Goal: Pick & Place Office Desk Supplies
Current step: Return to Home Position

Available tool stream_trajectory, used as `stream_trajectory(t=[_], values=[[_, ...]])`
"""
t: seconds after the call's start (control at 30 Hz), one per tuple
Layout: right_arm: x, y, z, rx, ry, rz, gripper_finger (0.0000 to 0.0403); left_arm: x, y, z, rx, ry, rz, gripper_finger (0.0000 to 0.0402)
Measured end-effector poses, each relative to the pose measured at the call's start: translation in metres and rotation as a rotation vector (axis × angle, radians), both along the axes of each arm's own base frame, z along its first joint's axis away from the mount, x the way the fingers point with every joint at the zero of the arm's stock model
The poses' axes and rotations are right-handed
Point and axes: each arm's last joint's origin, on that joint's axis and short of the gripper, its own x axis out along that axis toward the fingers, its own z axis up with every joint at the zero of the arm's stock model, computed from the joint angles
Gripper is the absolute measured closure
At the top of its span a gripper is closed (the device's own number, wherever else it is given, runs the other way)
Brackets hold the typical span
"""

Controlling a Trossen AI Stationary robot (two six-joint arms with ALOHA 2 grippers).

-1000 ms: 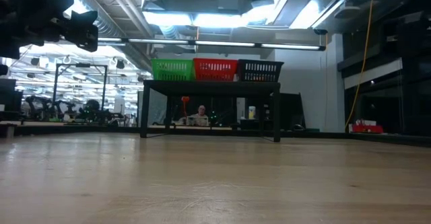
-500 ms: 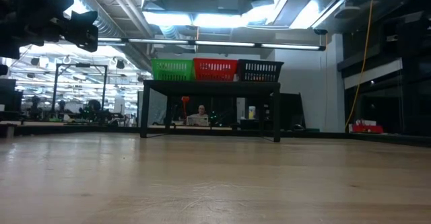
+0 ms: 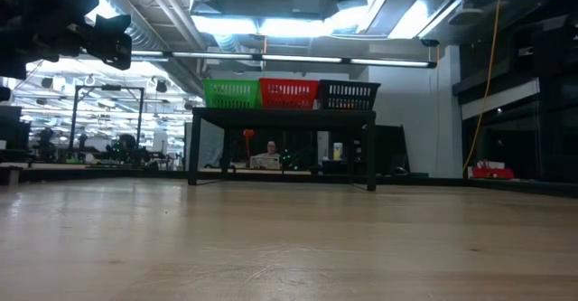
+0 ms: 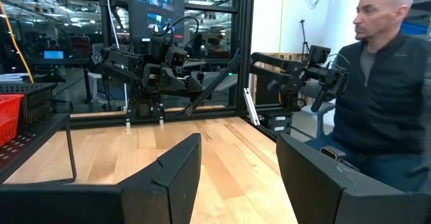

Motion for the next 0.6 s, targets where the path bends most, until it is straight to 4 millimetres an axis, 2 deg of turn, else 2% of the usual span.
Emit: stream_trajectory(t=[0.6], values=[[0.0000, 0.0000, 0.0000, 0.000, 0.000, 0.000, 0.0140, 0.0000, 0.0000, 0.0000, 0.000, 0.000, 0.000, 0.0208]])
